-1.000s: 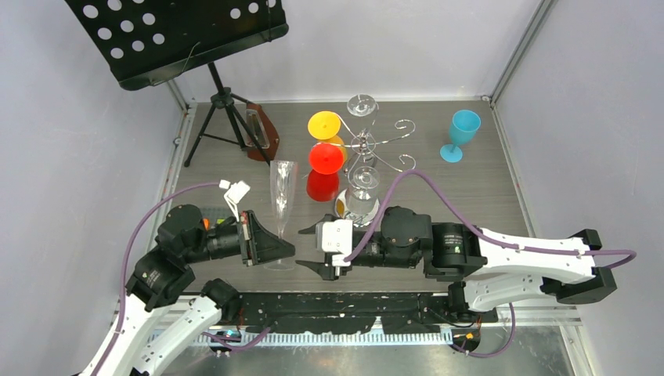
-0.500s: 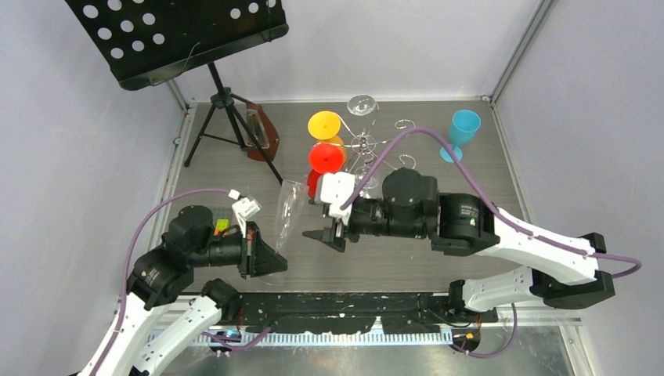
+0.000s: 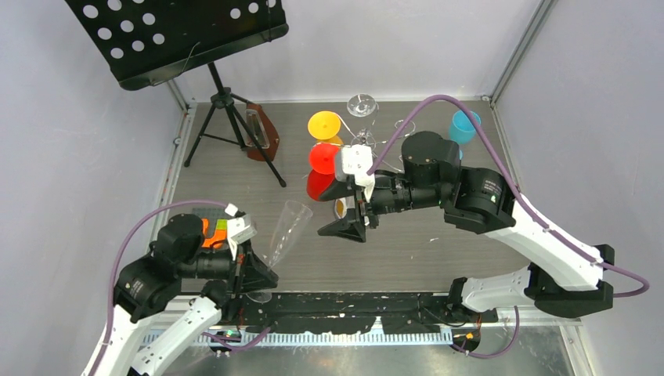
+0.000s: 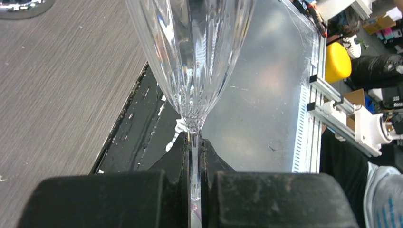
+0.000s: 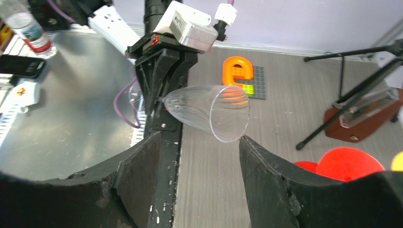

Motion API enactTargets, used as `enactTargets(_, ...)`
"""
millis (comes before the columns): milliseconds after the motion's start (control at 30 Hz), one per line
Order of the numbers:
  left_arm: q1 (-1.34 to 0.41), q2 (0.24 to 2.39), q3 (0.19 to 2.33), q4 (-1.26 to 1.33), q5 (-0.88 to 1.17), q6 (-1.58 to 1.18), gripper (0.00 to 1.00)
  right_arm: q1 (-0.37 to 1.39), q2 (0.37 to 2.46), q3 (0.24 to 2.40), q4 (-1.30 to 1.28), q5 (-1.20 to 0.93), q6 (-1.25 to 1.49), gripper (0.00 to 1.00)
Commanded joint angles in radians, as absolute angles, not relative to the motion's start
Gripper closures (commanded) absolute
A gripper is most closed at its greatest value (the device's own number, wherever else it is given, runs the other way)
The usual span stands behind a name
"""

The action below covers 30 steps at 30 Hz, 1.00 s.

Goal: Take the wine glass off the wine glass rack
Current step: Place the wine glass at the center of the board.

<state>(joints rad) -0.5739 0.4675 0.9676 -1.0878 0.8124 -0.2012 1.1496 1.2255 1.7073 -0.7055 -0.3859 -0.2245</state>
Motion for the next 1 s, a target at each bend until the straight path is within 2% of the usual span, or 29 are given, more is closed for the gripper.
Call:
enactTargets(0, -0.584, 0.441, 1.007, -1.115, 0.872, -0.123, 1.0, 1.13, 1.257, 1.762, -0.736, -0.574, -0.215, 0.33)
enactTargets(467, -0.627, 0.385, 0.977, -1.112, 0.841, -0.118, 1.0, 1.12, 1.333, 1.812, -0.729, -0.705, -0.201, 0.37)
enactTargets(967, -0.631, 0.376, 0.976, -1.113, 0.833, -0.118, 1.0, 1.12, 1.404, 1.816, -0.687, -0.811, -0.172, 0.53)
